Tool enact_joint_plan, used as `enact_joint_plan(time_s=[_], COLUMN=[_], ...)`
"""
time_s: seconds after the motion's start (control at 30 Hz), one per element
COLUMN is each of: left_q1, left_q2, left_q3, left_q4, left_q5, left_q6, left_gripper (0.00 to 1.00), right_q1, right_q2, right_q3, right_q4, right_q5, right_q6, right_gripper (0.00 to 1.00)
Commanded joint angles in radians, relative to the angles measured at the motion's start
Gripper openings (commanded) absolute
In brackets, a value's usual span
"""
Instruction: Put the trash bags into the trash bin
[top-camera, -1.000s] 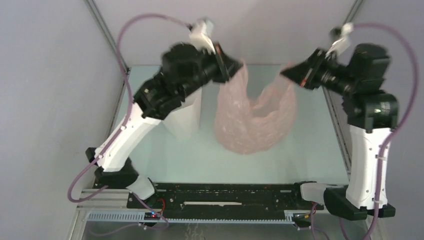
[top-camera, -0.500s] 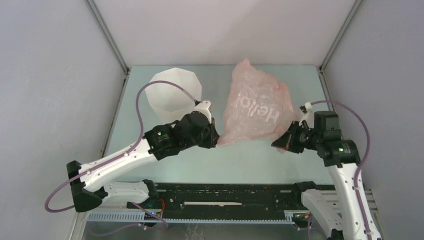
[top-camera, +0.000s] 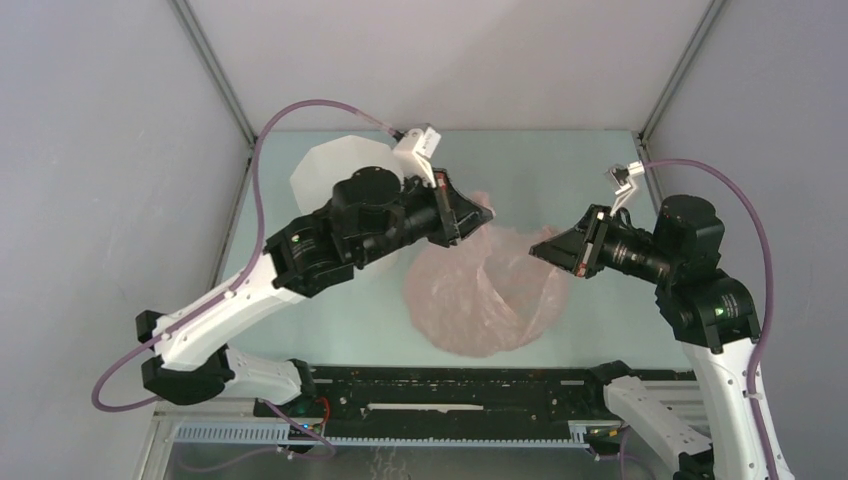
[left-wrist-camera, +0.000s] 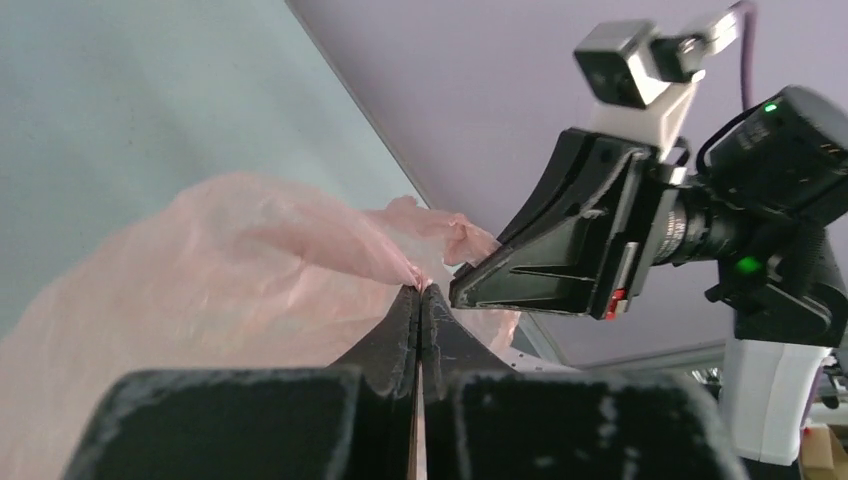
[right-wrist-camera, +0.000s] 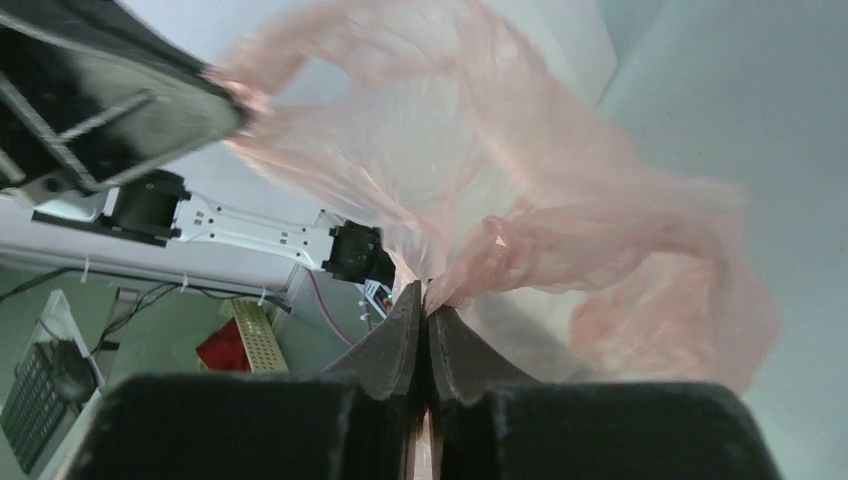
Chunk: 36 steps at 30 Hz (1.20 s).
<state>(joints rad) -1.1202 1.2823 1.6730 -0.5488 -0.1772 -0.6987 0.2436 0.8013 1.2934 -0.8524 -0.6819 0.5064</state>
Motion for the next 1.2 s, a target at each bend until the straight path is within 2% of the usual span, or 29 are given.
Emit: enact_joint_plan(time_s=[0.0,0.23,0.33,0.6,0.7,0.77,0.8,0.83,0.87,0.9,0.93,0.97,1.03,1.07,1.1,1.17], left_q1=[-0.013,-0.015,-0.015,-0.015,-0.015,-0.015,-0.015,-0.014,-0.013,-0.011,-0.008,-0.003,0.016,0.032,0.053,0.110], left_q2=[0.068,0.128,0.141,0.169,0.181,0.190,0.195,0.201,0.208,0.214,0.217,0.214,0.185,0.157,0.125,0.042], left_q3=[0.059,0.123,0.137,0.168,0.183,0.198,0.209,0.226,0.252,0.279,0.312,0.335,0.343,0.329,0.302,0.219], left_q4=[0.028,0.032,0.032,0.032,0.032,0.030,0.026,0.014,-0.004,-0.043,-0.082,-0.119,-0.176,-0.198,-0.212,-0.218], left_q5=[0.057,0.102,0.114,0.145,0.153,0.153,0.153,0.153,0.151,0.145,0.123,0.091,0.026,-0.004,-0.027,-0.042], left_q6=[0.003,-0.022,-0.035,-0.066,-0.072,-0.071,-0.066,-0.054,-0.036,-0.013,0.011,0.030,0.059,0.066,0.070,0.071], left_gripper=[0.00,0.00,0.00,0.00,0.00,0.00,0.00,0.00,0.00,0.04,0.15,0.28,0.60,0.70,0.76,0.81], right_q1=[0.053,0.164,0.223,0.333,0.385,0.426,0.451,0.463,0.466,0.467,0.467,0.467,0.466,0.467,0.465,0.463], right_q2=[0.003,0.014,0.006,0.017,0.024,0.037,0.044,0.053,0.059,0.063,0.062,0.059,0.049,0.045,0.038,0.029], right_q3=[0.024,0.016,0.010,-0.004,-0.021,-0.032,-0.033,-0.034,-0.034,-0.037,-0.043,-0.052,-0.068,-0.075,-0.082,-0.094], right_q4=[0.161,0.190,0.197,0.224,0.291,0.337,0.349,0.351,0.349,0.346,0.343,0.339,0.323,0.309,0.299,0.279], right_q5=[-0.005,0.077,0.150,0.371,0.447,0.473,0.508,0.530,0.546,0.568,0.591,0.610,0.649,0.674,0.698,0.747], right_q6=[0.079,0.074,0.049,-0.032,-0.075,-0.097,-0.104,-0.106,-0.102,-0.092,-0.083,-0.081,-0.081,-0.081,-0.081,-0.083], right_gripper=[0.17,0.57,0.71,0.75,0.75,0.72,0.66,0.55,0.39,0.18,0.06,0.00,0.00,0.00,0.00,0.00])
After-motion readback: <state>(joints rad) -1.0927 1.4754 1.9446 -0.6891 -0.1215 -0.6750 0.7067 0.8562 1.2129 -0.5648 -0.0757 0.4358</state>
